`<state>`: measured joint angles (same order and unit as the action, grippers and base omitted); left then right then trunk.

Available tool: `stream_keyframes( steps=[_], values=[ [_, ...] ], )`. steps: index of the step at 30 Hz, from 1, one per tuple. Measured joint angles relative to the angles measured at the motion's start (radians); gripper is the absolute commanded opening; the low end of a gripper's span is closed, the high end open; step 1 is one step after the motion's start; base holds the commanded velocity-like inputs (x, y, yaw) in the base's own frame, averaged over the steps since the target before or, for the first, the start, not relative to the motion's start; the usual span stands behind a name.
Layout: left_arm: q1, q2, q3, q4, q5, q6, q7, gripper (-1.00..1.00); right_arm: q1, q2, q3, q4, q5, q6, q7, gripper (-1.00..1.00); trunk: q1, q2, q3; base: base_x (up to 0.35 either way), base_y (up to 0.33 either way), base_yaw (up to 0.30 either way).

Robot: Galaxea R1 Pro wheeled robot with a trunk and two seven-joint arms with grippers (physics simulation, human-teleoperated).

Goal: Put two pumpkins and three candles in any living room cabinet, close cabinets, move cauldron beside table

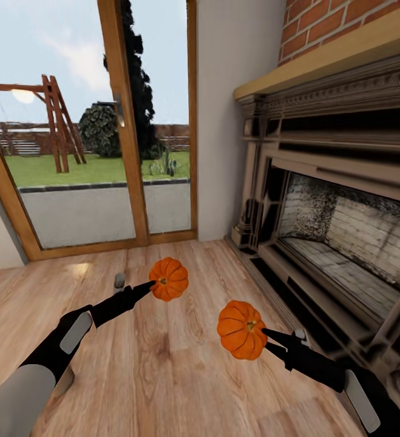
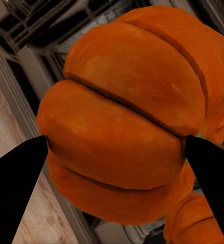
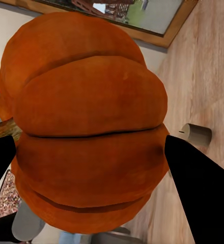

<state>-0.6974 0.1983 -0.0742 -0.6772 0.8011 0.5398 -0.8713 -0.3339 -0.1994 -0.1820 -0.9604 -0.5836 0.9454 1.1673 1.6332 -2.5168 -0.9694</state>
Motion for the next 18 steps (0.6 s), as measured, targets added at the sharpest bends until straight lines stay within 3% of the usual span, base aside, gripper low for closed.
stream_keyframes(
  steps=[18],
  values=[
    [0.0,0.0,0.0,-0.002,0.0,0.0,-0.001,-1.0,0.0,0.002,0.0,0.0,0.0,-0.003,0.0,-1.0,-0.008,0.004,0.07,0.0,0.0,0.0]
  ],
)
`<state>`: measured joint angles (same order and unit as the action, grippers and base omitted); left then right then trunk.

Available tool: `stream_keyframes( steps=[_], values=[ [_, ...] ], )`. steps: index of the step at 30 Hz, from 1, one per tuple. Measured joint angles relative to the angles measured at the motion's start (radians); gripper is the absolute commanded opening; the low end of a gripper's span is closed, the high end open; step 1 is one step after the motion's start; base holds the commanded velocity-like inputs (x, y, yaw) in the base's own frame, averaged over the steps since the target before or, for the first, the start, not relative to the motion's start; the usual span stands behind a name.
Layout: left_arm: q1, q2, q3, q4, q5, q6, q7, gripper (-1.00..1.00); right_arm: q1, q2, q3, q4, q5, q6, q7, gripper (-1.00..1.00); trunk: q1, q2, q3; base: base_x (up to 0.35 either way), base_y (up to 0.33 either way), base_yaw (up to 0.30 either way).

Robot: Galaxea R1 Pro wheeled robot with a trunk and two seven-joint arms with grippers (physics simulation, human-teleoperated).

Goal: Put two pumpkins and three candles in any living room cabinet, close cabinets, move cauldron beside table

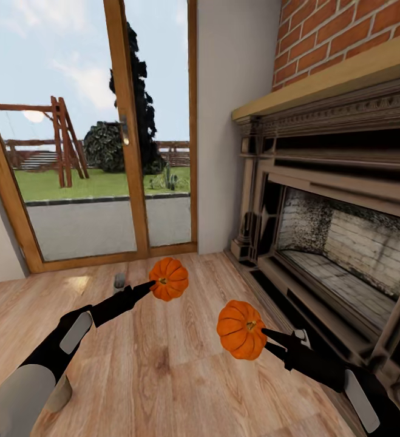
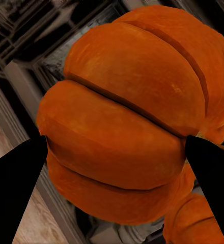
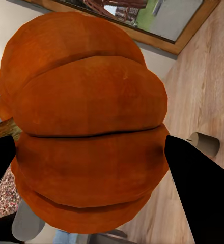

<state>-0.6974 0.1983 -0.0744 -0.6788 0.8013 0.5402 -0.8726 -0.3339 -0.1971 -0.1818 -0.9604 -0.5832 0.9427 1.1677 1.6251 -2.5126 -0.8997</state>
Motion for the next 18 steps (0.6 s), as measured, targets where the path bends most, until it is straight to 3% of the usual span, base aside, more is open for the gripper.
stream_keyframes(
  steps=[18],
  values=[
    [0.0,0.0,0.0,-0.002,0.0,0.0,-0.001,-1.0,0.0,0.01,-0.003,0.0,0.001,-0.002,0.001,-1.0,-0.008,0.004,0.07,0.0,0.0,0.0]
  ],
)
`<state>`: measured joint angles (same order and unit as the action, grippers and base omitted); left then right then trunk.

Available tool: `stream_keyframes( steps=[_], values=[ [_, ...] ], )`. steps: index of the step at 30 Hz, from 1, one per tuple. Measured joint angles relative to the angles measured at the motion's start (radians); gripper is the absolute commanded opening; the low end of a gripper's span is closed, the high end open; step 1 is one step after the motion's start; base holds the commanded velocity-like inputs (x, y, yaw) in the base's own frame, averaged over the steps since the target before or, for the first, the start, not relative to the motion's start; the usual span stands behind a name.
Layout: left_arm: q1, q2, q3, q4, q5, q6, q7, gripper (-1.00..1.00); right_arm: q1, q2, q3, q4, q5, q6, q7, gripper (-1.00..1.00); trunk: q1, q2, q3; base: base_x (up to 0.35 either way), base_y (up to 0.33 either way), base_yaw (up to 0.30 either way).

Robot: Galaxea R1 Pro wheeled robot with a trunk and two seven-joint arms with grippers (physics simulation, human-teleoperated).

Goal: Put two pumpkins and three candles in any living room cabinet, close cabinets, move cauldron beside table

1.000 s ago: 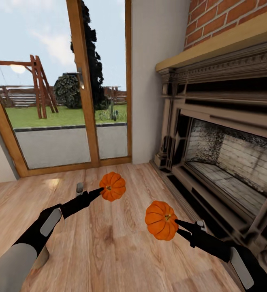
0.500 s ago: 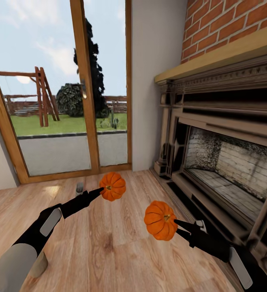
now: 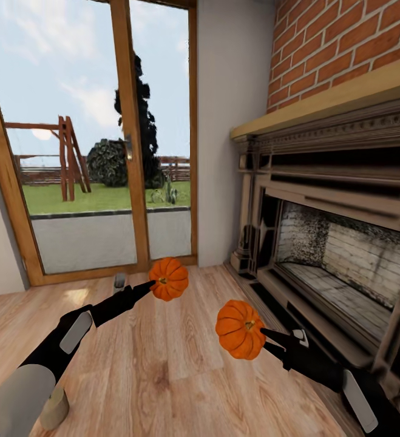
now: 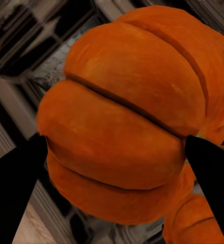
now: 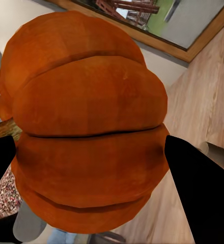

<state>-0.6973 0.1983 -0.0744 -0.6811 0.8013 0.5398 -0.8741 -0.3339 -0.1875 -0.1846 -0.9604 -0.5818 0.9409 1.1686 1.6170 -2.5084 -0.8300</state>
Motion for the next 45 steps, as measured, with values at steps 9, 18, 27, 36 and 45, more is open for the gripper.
stream_keyframes(
  steps=[9,18,27,36,45],
  values=[
    [0.0,0.0,0.0,0.001,-0.001,0.0,0.001,-1.0,0.0,0.0,0.001,0.001,0.003,0.001,0.0,-1.0,-0.004,0.002,0.035,0.0,0.0,0.0],
    [0.008,0.001,0.0,0.01,-0.009,-0.006,0.001,-1.0,0.0,-0.002,0.0,0.004,0.01,0.001,-0.029,-1.0,-0.008,0.004,0.07,0.0,0.0,0.0],
    [0.14,0.07,-0.001,0.007,-0.013,-0.023,-0.052,-1.0,0.0,-0.004,-0.008,0.005,0.009,0.002,-0.053,-1.0,-0.012,0.006,0.104,0.0,0.0,0.0],
    [0.314,0.08,0.003,0.005,-0.003,-0.135,-0.111,-1.0,0.0,-0.016,-0.012,0.012,0.01,0.001,-0.052,-1.0,-0.016,0.008,0.139,0.0,0.0,0.0],
    [0.451,0.098,0.003,0.007,-0.002,-0.251,-0.206,-1.0,0.0,-0.015,-0.01,0.013,0.012,0.001,-0.054,-1.0,-0.046,0.062,0.169,0.0,0.0,0.0]
  ],
)
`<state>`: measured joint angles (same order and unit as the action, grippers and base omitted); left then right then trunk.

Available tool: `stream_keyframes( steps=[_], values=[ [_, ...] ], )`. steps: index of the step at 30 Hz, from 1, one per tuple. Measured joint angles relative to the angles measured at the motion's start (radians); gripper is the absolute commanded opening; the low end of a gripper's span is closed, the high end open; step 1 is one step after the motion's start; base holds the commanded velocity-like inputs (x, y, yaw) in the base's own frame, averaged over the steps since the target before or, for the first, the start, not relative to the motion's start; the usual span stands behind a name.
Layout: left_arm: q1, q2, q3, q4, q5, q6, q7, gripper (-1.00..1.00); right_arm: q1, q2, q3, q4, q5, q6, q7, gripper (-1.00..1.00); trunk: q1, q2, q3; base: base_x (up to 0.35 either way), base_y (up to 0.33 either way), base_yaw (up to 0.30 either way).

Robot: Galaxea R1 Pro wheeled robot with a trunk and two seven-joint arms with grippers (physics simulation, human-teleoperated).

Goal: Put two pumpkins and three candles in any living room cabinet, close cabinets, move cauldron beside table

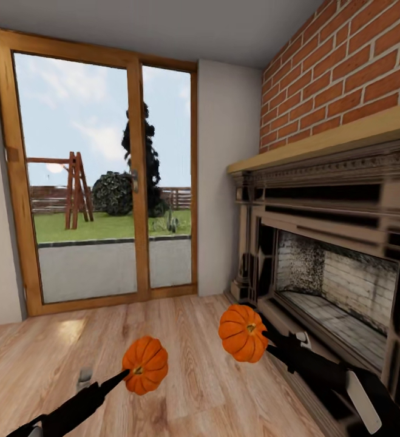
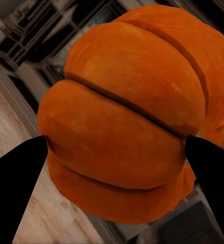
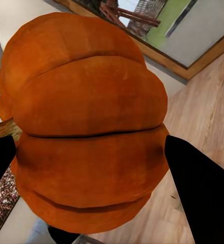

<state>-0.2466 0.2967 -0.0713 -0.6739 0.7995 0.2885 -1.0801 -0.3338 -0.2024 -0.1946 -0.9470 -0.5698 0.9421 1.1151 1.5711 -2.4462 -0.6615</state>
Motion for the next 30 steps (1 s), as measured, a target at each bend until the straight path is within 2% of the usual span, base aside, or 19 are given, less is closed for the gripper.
stream_keyframes(
  steps=[5,10,24,30],
  values=[
    [0.061,0.002,0.0,-0.013,0.001,-0.052,-0.052,-1.0,0.0,0.001,0.003,0.0,0.0,0.0,0.0,-1.0,-0.019,0.035,0.016,0.0,0.0,0.0],
    [0.091,0.003,0.001,-0.026,0.001,-0.085,-0.074,-1.0,0.0,0.005,0.008,0.0,0.001,0.0,0.0,-1.0,-0.038,0.07,0.031,0.0,0.0,0.0],
    [0.098,0.003,0.002,-0.029,0.001,-0.099,-0.088,-1.0,0.0,0.01,0.009,0.003,0.002,0.0,0.002,-1.0,-0.092,0.168,0.075,0.0,0.0,0.0],
    [0.1,0.003,0.003,-0.024,0.001,-0.099,-0.126,-1.0,0.0,0.002,-0.001,0.064,-0.004,-0.003,0.007,-1.0,-0.115,0.21,0.094,0.0,0.0,0.0]
  ],
)
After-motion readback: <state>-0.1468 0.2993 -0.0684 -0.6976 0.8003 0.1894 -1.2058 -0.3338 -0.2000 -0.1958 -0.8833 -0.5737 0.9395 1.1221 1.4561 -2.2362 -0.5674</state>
